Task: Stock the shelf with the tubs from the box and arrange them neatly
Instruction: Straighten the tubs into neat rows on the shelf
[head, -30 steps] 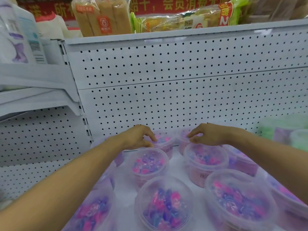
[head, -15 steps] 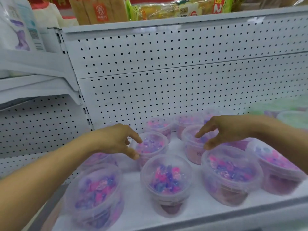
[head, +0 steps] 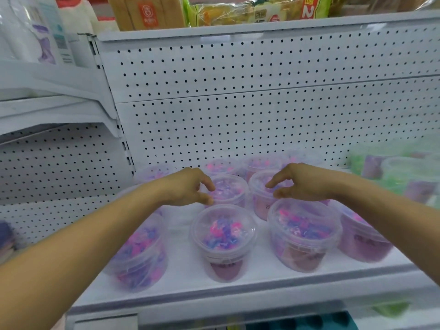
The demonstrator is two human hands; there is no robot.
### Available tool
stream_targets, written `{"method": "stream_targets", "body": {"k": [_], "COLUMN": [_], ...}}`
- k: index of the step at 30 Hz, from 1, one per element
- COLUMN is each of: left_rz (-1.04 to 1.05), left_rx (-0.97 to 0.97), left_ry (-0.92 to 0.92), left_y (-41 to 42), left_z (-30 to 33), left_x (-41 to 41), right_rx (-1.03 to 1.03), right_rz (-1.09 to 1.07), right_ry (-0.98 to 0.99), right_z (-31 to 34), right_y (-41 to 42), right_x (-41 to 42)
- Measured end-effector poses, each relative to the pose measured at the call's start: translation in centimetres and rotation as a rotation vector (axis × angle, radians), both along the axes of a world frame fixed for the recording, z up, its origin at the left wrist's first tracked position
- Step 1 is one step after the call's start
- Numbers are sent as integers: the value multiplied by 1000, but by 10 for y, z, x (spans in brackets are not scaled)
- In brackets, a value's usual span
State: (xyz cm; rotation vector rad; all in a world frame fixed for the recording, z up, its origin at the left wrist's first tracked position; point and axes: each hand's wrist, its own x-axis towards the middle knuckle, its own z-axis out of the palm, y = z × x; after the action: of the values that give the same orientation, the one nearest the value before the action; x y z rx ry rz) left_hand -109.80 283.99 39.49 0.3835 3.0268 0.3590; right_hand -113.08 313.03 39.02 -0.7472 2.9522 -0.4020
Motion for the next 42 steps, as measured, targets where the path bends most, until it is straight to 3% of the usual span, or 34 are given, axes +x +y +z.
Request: {"method": "stream_targets", "body": {"k": [4, 10, 13, 17, 28, 42], "left_rz": [51, 65, 72, 186, 210, 190], "left_rx": [-9, 327, 281, 237, 397, 291], "left_ry": [4, 227, 174, 74, 103, 139], "left_y": [9, 23, 27, 35, 49, 53], "left_z": [-3, -4, -10, -19, -30, -32], "left_x": [12, 68, 107, 124, 125, 122], "right_rx": [18, -183, -198, 43, -51, -19], "right_rz": [24, 108, 183, 249, 259, 261], "right_ry": [-8, 100, 22, -127, 20, 114], "right_z": [1, -2, 0, -3, -19, -23], "right_y": [1, 14, 32, 49, 51, 44], "right_x": [4, 31, 59, 83, 85, 97]}}
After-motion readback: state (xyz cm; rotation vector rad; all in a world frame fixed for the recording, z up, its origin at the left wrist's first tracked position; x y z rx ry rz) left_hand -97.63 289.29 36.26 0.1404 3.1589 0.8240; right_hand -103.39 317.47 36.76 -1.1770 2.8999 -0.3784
